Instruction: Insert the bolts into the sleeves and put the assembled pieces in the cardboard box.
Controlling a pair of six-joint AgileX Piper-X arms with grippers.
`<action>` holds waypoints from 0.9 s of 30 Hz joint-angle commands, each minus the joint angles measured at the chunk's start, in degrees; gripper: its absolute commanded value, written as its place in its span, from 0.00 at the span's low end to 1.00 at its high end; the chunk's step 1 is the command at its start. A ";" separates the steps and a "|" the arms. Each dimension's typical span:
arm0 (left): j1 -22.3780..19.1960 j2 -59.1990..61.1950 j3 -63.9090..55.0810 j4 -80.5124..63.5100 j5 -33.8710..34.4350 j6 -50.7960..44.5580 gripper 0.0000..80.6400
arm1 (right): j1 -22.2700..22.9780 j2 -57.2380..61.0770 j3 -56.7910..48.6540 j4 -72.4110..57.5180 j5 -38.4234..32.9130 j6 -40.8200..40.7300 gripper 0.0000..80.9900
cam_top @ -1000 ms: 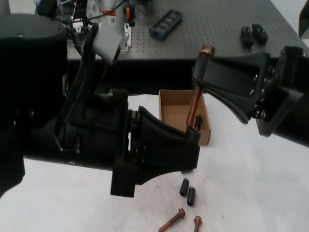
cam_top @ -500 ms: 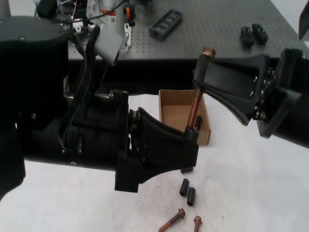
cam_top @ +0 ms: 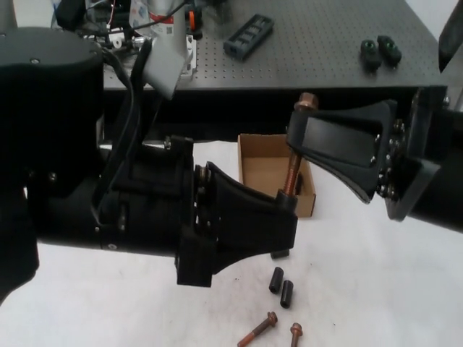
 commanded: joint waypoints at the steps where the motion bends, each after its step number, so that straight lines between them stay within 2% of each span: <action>1: 0.20 -0.58 -0.78 -2.15 -3.00 2.04 0.01 | 0.17 -0.59 -0.38 2.45 -6.84 -1.09 0.17; 3: 0.20 -0.58 -0.78 -2.15 -3.56 3.69 0.01 | 0.17 -0.59 -0.38 2.22 -6.82 -1.09 0.39; 4: 0.20 -0.58 -0.78 -2.15 -4.22 4.46 0.01 | 0.17 -0.59 -0.38 2.05 -6.82 -1.09 0.46; 5: 0.20 -0.58 -0.78 -2.25 -4.99 5.31 0.01 | 0.17 -0.59 -0.38 2.06 -6.82 -1.09 0.50; 9: 0.20 -0.26 -0.78 -4.19 -11.53 8.09 0.01 | -0.21 -2.46 -0.38 2.76 -6.82 -1.09 0.50; 13: 0.78 2.72 -1.51 -8.04 -25.14 0.76 0.01 | -1.85 -5.99 -0.38 10.89 -5.99 -3.18 0.50; 18: 4.54 15.52 -9.51 -8.55 -27.85 -1.86 0.01 | -4.95 -14.13 -0.38 27.82 3.34 -8.90 0.50; 22: 6.44 30.28 -23.46 -2.81 -30.80 -6.79 0.01 | -6.13 -21.33 -0.38 37.96 11.46 -10.16 0.50; 27: 6.37 50.64 -48.64 16.84 -30.82 -6.29 0.01 | -6.18 -28.10 -0.38 47.00 19.56 -9.77 0.50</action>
